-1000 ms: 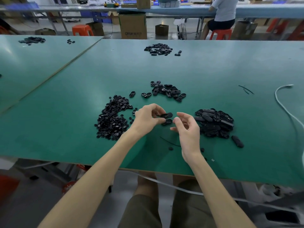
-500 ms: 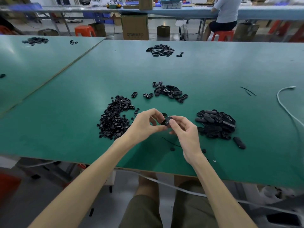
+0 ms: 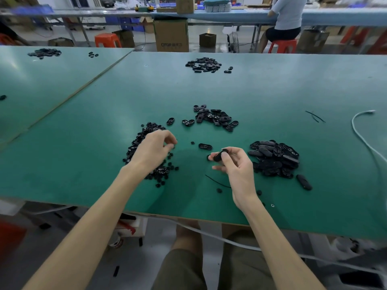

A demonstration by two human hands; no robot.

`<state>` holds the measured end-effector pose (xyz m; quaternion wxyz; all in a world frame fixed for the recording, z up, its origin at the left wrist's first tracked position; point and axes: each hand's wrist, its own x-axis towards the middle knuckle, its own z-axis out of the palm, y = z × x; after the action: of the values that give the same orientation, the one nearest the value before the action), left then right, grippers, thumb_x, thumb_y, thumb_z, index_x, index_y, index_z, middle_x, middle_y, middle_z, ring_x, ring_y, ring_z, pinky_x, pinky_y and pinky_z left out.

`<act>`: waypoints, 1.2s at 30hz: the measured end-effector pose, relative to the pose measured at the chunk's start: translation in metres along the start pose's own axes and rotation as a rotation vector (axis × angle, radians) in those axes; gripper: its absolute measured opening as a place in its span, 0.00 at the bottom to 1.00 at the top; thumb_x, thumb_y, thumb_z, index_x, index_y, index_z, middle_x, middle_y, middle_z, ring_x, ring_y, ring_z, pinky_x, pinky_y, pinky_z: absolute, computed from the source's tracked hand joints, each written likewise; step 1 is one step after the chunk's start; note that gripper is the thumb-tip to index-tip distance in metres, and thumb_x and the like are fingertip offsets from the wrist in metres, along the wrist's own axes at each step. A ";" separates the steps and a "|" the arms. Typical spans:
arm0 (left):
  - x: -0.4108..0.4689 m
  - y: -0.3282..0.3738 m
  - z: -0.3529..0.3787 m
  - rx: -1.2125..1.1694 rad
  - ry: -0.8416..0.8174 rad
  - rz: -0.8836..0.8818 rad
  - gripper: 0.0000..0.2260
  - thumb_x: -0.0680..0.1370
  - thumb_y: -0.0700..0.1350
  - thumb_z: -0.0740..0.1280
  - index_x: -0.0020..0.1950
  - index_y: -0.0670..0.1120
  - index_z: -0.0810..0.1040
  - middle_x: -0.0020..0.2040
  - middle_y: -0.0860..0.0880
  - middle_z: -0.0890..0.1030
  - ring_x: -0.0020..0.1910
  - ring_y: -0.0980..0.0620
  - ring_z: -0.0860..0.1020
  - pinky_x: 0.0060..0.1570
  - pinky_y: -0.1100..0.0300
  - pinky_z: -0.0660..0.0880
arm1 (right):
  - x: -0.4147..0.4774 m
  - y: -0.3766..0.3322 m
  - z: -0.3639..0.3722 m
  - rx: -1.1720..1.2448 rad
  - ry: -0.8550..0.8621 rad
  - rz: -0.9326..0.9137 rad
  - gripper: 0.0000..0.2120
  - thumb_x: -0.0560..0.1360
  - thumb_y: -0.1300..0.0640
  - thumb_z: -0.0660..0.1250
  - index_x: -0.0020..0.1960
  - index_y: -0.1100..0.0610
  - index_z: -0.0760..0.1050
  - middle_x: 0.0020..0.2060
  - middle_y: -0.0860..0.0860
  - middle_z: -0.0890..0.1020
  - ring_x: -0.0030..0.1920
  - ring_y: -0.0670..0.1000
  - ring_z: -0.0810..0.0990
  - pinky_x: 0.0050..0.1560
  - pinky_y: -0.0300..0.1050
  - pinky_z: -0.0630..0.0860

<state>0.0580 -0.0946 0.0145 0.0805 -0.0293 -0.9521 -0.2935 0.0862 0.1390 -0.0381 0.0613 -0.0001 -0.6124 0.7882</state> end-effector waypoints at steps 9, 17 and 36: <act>0.003 -0.005 0.001 0.179 -0.054 -0.005 0.02 0.81 0.44 0.71 0.53 0.48 0.82 0.49 0.52 0.78 0.42 0.56 0.76 0.46 0.59 0.70 | 0.000 -0.001 0.000 -0.062 -0.003 0.011 0.05 0.85 0.64 0.63 0.58 0.60 0.77 0.38 0.51 0.86 0.41 0.52 0.87 0.38 0.41 0.80; 0.004 -0.006 0.009 0.238 -0.061 -0.060 0.05 0.79 0.47 0.74 0.50 0.47 0.81 0.48 0.52 0.78 0.49 0.50 0.77 0.47 0.56 0.72 | 0.000 -0.002 -0.001 -0.080 -0.003 0.015 0.06 0.85 0.63 0.64 0.58 0.58 0.78 0.38 0.50 0.86 0.41 0.51 0.86 0.38 0.41 0.80; -0.010 0.048 0.046 -0.418 -0.120 -0.031 0.07 0.82 0.44 0.67 0.46 0.44 0.79 0.32 0.49 0.82 0.30 0.53 0.76 0.37 0.58 0.74 | 0.000 0.003 -0.002 -0.118 0.020 -0.002 0.08 0.83 0.60 0.68 0.58 0.51 0.82 0.40 0.50 0.87 0.38 0.46 0.83 0.36 0.39 0.76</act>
<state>0.0661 -0.0295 0.0020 0.0112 -0.0479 -0.8741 -0.4833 0.0857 0.1400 -0.0416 0.0683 -0.0111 -0.6573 0.7505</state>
